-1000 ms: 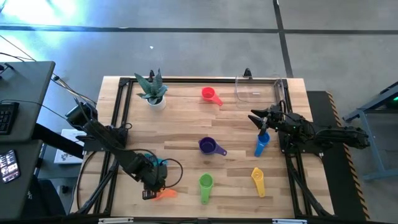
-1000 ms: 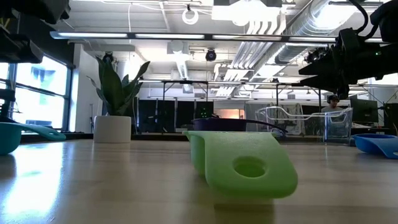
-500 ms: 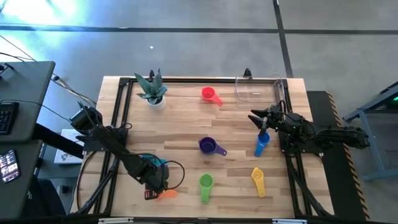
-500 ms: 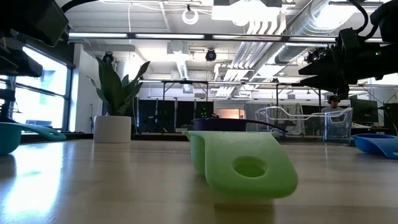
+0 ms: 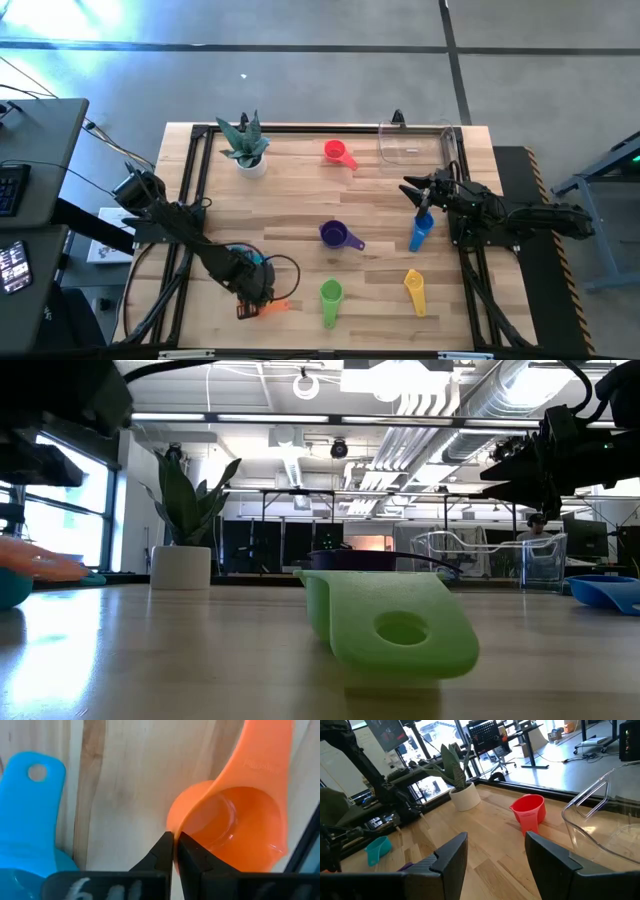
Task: Nest measuring cups in basket
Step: Stack the orange measuring cup on top of the violet measuring cup
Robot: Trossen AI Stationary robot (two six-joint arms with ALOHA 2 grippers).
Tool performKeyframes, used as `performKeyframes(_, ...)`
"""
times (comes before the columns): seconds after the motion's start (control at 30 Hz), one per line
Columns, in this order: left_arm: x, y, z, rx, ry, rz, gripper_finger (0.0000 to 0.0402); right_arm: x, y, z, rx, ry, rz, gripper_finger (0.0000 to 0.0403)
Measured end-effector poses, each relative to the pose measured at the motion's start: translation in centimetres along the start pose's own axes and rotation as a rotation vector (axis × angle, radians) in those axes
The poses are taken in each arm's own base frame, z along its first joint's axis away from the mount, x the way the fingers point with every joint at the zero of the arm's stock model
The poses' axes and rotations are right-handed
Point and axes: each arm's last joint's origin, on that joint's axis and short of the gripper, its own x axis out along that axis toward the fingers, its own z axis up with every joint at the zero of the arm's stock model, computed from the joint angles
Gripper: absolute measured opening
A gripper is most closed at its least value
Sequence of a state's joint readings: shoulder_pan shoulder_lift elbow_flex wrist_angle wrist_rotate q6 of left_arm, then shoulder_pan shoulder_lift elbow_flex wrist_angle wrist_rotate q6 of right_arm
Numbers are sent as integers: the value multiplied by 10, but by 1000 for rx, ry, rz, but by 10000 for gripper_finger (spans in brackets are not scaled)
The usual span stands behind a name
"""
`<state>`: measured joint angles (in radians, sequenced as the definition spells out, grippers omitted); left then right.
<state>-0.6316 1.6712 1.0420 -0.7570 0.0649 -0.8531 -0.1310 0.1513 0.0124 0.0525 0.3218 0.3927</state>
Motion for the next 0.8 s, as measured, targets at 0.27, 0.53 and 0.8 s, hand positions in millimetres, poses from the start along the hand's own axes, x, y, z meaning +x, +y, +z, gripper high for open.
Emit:
performKeyframes(0.27,-31,14,49,26,-114,-60,3,0,0,0,0,0,0,190)
performKeyframes(0.53,-71,52,104,111,-289,-35,2,0,0,0,47,0,0,190)
performKeyframes(0.8,-106,96,141,240,-426,67,2,0,0,0,56,-2,-3,190)
